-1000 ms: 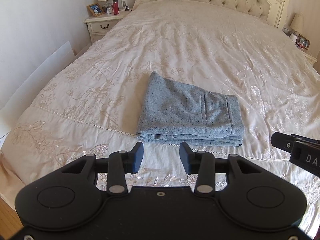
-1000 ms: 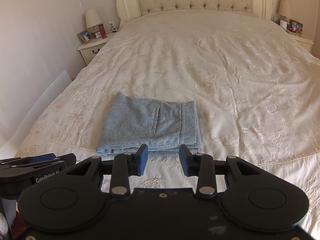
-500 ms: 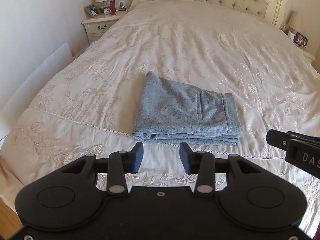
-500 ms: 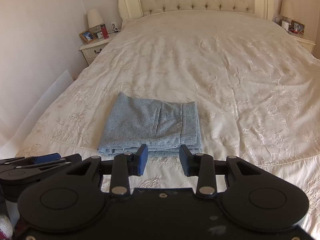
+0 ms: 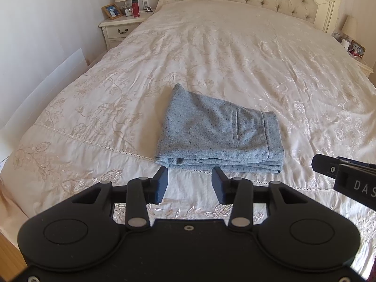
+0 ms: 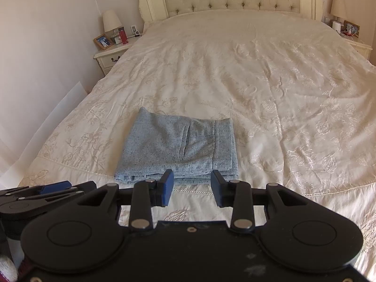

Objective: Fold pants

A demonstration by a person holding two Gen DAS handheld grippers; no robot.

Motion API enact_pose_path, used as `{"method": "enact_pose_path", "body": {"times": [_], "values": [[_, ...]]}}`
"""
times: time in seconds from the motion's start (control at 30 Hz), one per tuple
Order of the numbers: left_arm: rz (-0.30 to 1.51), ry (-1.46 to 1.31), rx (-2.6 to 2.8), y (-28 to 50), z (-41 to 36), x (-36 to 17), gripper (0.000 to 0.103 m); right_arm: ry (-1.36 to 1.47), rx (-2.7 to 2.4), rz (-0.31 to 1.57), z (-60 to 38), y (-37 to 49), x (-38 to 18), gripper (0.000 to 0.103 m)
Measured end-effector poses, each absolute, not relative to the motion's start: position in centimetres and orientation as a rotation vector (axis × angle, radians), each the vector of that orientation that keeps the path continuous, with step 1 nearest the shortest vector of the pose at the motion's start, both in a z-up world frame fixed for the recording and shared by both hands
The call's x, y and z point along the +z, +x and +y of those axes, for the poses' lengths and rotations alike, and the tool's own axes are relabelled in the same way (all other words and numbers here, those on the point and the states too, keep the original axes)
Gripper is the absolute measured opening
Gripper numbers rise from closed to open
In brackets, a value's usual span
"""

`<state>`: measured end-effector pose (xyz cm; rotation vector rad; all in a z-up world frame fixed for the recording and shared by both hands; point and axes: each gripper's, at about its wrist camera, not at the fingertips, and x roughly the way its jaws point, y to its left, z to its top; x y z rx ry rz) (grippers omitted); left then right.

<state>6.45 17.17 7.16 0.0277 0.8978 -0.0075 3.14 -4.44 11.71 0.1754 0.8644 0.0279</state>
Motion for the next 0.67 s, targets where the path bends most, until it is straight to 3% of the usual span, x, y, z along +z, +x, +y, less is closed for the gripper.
{"method": "enact_pose_path", "body": {"times": [0.67], "values": [[0.89, 0.066, -0.001, 6.65, 16.45, 6.9, 0.056, 0.206, 0.039, 0.889, -4.59, 4.11, 10.74, 0.038]]}}
